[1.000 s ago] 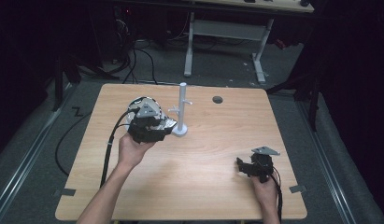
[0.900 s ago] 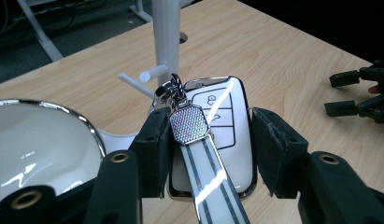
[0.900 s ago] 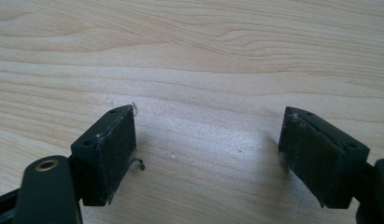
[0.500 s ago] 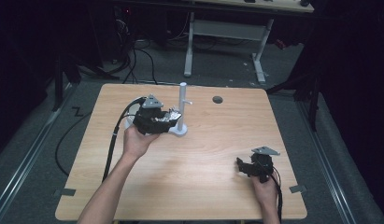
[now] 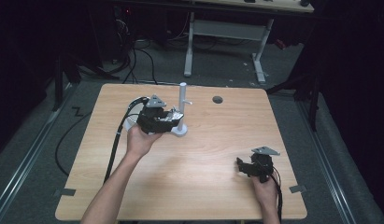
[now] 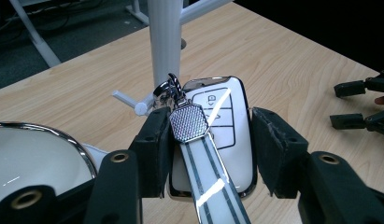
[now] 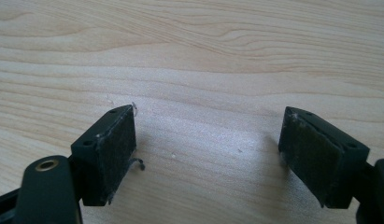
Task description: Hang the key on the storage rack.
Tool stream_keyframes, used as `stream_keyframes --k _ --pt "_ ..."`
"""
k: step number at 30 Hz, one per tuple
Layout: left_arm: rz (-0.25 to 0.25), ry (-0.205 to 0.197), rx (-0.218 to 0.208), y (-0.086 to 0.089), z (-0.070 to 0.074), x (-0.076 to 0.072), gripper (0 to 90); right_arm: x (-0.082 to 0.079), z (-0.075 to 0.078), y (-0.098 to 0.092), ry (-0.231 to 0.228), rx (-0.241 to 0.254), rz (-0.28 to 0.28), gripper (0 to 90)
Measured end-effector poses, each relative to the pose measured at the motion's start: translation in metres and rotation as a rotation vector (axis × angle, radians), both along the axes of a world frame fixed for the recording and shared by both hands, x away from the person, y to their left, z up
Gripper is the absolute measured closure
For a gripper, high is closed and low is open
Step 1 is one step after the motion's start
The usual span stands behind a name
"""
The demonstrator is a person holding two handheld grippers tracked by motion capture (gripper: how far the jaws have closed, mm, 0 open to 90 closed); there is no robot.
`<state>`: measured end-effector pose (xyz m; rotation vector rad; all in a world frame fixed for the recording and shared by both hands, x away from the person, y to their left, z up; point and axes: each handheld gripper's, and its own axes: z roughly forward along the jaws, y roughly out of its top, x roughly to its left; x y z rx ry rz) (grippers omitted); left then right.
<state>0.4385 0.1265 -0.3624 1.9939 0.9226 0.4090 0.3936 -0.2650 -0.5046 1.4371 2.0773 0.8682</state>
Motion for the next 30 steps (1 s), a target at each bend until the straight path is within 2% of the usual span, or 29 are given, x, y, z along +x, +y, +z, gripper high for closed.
stream_keyframes --k 15,18,20,26,30 --pt "-0.017 -0.004 0.068 -0.012 -0.007 -0.003 50.0 0.000 0.000 0.000 0.002 0.000 -0.001 19.2" --pt "-0.019 -0.014 0.064 -0.012 -0.006 -0.004 50.0 0.000 0.000 0.000 0.003 0.000 0.000 19.2" --pt "-0.013 -0.021 0.045 -0.009 -0.003 -0.005 50.0 0.000 0.000 0.000 0.003 0.000 0.000 19.2" --pt "0.011 -0.036 0.010 0.006 0.010 -0.010 50.0 0.000 0.000 0.000 0.003 0.000 0.000 19.2" --pt "0.028 -0.042 0.009 0.014 0.014 -0.012 50.0 0.000 0.000 0.000 0.003 0.000 0.000 19.2"
